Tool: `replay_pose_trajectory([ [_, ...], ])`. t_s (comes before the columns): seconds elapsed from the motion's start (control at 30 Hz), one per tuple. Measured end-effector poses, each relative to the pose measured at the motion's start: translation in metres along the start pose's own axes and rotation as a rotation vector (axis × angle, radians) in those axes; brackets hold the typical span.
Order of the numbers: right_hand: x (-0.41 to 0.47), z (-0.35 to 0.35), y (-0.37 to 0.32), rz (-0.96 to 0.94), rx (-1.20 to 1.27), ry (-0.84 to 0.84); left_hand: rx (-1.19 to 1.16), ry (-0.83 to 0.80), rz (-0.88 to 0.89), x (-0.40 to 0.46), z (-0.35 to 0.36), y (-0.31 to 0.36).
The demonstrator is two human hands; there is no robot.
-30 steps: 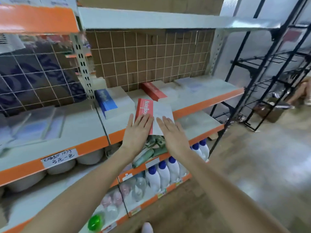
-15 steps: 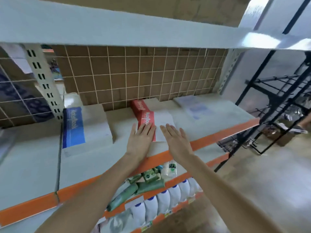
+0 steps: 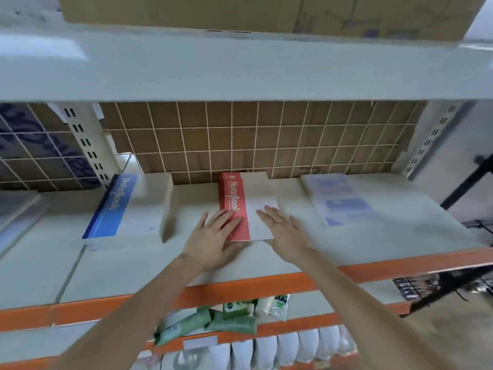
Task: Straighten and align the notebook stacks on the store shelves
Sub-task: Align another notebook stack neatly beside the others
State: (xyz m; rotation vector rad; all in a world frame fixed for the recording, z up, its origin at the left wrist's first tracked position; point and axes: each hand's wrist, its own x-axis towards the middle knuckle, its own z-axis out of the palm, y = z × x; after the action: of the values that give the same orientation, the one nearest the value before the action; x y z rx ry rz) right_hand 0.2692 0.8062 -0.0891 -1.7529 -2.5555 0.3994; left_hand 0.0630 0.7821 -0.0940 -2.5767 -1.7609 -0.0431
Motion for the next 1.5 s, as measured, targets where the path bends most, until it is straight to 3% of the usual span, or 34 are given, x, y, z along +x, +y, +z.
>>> replay_pose_trajectory([
  [0.1,-0.002,-0.002,0.012,-0.072,0.132,-0.051,-0.027,-0.009,-0.043,-0.005,-0.002,0.002],
  [0.27,-0.012,-0.007,0.031,-0.05,0.329,0.02,-0.04,-0.021,-0.142,-0.018,-0.001,0.005],
  [0.57,-0.012,-0.017,0.034,0.016,0.354,0.165,-0.176,0.116,-0.233,-0.015,0.002,0.003],
  [0.9,0.002,-0.002,0.035,0.065,0.427,0.263,-0.318,0.276,-0.218,-0.008,0.014,-0.002],
  [1.5,0.011,-0.006,0.047,0.02,0.481,0.232,-0.297,0.243,-0.251,0.0,0.015,-0.012],
])
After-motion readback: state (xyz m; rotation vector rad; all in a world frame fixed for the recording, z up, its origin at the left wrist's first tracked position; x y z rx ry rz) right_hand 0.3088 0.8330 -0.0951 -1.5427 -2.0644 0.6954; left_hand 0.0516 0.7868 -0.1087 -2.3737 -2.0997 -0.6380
